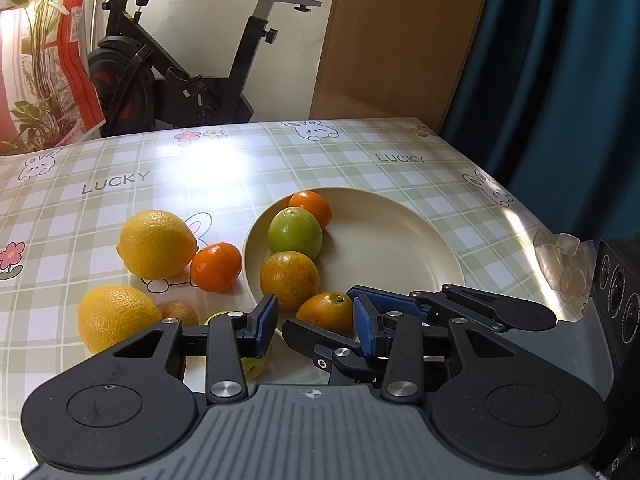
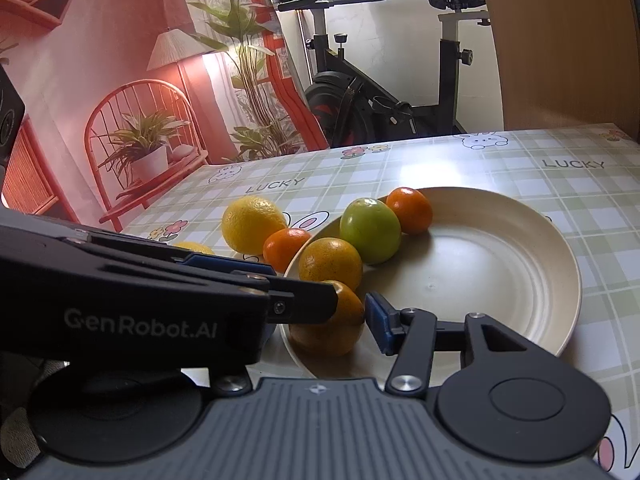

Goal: Organize fruits
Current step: 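Lower the dark orange onto the plate and open the left tool, then move the left tool to the pale green apple and grasp it, then lift the pale green apple with the left tool toward the plate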

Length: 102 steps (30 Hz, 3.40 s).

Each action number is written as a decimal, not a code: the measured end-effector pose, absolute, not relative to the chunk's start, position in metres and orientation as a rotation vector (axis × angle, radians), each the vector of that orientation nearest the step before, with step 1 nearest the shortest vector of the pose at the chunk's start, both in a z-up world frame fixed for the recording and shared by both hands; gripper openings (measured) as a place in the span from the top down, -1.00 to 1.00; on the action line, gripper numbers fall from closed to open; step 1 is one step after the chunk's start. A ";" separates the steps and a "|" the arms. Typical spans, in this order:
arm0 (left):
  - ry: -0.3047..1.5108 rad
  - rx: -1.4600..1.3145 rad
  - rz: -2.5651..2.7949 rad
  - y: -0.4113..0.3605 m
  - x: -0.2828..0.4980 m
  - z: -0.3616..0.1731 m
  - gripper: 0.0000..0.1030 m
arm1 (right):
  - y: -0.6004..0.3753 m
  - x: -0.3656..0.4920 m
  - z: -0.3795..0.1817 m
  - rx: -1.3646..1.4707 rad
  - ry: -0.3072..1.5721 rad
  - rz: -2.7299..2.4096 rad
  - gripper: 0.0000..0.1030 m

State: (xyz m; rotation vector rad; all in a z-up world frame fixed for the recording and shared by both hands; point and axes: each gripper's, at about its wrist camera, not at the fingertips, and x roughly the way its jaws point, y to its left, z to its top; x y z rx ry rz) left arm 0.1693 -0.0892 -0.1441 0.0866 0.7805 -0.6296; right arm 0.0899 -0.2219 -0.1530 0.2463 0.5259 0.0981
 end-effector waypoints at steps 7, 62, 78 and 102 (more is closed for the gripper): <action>0.764 -0.040 -0.565 -0.045 0.160 -0.130 0.16 | -0.212 0.084 -0.144 0.204 0.499 0.118 -0.11; 0.864 -0.114 -0.504 -0.016 0.172 -0.164 0.17 | -0.152 0.114 -0.171 -0.011 0.614 0.336 0.03; 0.865 -0.077 -0.513 -0.028 0.169 -0.172 0.16 | -0.161 0.107 -0.171 0.069 0.635 0.364 0.03; 0.853 -0.055 -0.516 -0.031 0.163 -0.175 0.12 | -0.162 0.106 -0.173 0.077 0.649 0.364 0.01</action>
